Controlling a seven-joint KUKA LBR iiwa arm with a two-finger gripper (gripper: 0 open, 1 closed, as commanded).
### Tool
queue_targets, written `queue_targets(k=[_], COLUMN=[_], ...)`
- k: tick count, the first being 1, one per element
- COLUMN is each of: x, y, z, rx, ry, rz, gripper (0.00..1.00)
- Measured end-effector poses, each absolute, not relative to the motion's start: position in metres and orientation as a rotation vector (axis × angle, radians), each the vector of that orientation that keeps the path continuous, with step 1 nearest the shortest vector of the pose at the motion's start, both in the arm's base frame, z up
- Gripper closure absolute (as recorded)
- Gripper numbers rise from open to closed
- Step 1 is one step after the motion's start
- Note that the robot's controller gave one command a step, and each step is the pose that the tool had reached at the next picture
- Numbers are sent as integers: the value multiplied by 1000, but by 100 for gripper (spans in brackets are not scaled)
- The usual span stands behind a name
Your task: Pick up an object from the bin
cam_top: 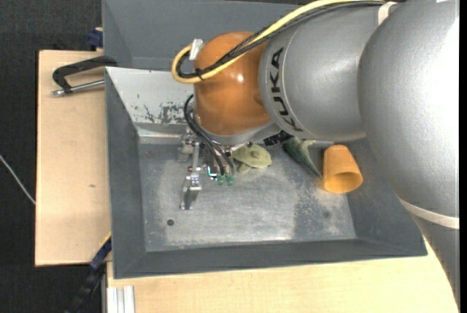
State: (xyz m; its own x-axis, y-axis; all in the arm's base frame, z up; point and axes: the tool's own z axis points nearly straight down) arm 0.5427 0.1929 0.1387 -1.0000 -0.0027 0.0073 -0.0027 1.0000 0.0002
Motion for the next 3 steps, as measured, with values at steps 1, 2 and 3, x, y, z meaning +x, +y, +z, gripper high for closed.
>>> queue_targets(k=[1,2,3], x=[569,572,600], y=[185,110,54], z=[198,135,77], rx=[152,259,368], ry=[-3150,-3126,-3130], rz=[-5,5,-6], gripper=[0,0,0])
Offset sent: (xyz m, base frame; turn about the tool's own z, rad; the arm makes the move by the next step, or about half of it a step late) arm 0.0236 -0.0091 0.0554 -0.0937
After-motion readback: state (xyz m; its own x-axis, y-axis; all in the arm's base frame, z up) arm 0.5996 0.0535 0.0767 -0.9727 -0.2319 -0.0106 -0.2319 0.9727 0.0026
